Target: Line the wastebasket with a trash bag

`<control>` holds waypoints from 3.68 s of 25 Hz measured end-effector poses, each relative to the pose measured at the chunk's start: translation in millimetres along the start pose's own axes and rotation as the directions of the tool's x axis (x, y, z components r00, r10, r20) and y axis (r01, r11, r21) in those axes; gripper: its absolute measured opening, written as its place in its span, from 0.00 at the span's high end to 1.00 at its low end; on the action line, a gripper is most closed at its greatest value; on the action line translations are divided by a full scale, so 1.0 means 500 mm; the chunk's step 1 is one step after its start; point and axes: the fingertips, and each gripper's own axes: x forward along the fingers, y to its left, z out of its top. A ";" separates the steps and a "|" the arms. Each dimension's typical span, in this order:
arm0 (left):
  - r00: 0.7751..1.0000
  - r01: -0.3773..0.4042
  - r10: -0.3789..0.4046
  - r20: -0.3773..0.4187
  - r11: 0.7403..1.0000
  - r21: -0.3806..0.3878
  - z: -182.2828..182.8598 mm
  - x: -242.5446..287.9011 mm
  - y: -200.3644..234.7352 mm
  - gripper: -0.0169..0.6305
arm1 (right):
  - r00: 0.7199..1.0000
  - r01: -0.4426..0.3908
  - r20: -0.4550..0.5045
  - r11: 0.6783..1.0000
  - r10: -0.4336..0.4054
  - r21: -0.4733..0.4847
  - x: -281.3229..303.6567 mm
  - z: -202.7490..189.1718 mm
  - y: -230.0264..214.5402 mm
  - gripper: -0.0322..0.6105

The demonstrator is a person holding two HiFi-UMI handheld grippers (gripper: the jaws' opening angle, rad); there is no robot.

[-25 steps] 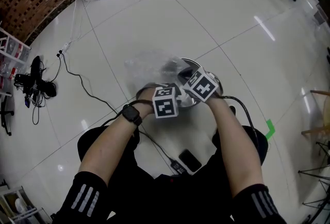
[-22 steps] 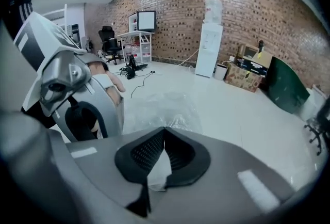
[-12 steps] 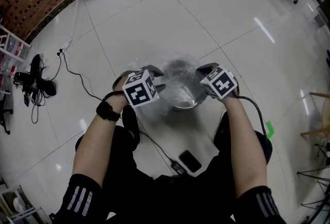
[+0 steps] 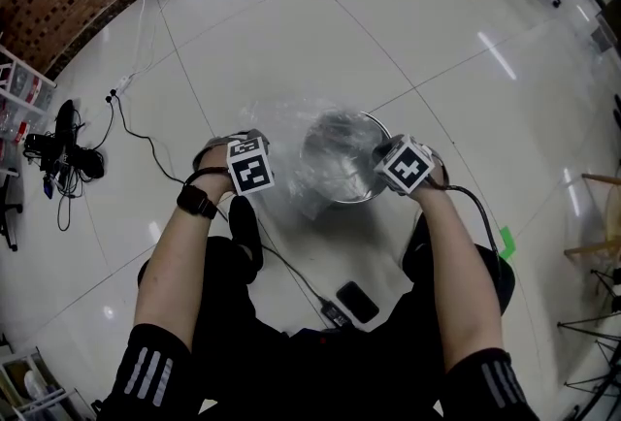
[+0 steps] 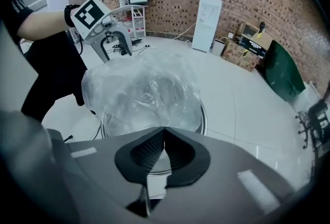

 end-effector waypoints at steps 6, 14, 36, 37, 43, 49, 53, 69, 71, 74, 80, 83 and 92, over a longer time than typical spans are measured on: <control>0.999 -0.045 0.045 0.017 0.998 0.034 0.052 0.039 0.001 0.64 | 0.998 -0.046 -0.051 0.995 0.041 -0.091 0.053 -0.003 0.041 0.94; 0.998 -0.060 0.059 0.016 0.998 0.035 0.085 0.050 0.006 0.98 | 0.983 -0.115 -0.162 0.970 0.082 -0.212 0.127 -0.037 0.086 0.94; 0.969 -0.191 0.151 0.195 0.960 0.206 0.317 -0.057 0.020 0.98 | 0.998 -0.038 -0.059 0.960 0.023 -0.277 -0.156 0.033 0.004 0.72; 0.969 -0.187 0.145 0.198 0.959 0.214 0.326 -0.053 0.015 0.98 | 0.999 -0.024 -0.029 0.963 0.017 -0.269 -0.165 0.045 -0.003 0.72; 0.971 -0.159 0.103 0.217 0.953 0.257 0.378 -0.011 -0.026 0.97 | 0.997 -0.065 0.023 0.965 0.073 -0.252 -0.117 0.061 0.002 0.72; 0.977 -0.115 0.050 0.206 0.941 0.318 0.412 0.054 -0.082 0.92 | 0.977 -0.209 0.014 0.969 0.213 -0.135 0.008 -0.014 0.028 0.72; 0.982 -0.086 0.023 0.189 0.939 0.334 0.393 0.070 -0.092 0.78 | 0.968 -0.251 -0.066 0.947 0.243 -0.200 0.074 -0.036 0.081 0.77; 0.968 -0.117 0.060 0.242 0.967 0.227 0.338 -0.035 -0.031 0.74 | 0.978 -0.187 0.074 0.975 0.197 -0.120 -0.045 0.058 0.030 0.76; 0.972 -0.104 0.050 0.229 0.967 0.232 0.332 -0.018 -0.034 0.74 | 0.952 -0.265 0.141 0.962 0.273 -0.071 -0.079 0.093 0.048 0.75; 0.970 -0.123 0.069 0.233 0.966 0.228 0.334 -0.017 -0.026 0.74 | 0.909 -0.380 0.183 0.925 0.374 -0.004 -0.102 0.106 0.074 0.73; 0.956 -0.169 0.103 0.274 0.958 0.231 0.364 -0.042 -0.025 0.74 | 0.845 -0.518 0.224 0.848 0.485 0.118 -0.067 0.083 0.114 0.66; 0.954 -0.178 0.107 0.280 0.954 0.243 0.370 -0.048 -0.026 0.74 | 0.867 -0.481 0.201 0.872 0.456 0.094 -0.058 0.082 0.109 0.78; 0.969 -0.147 0.093 0.229 0.962 0.230 0.319 -0.084 -0.004 0.72 | 0.957 -0.277 0.099 0.960 0.271 0.051 -0.109 0.053 -0.004 0.94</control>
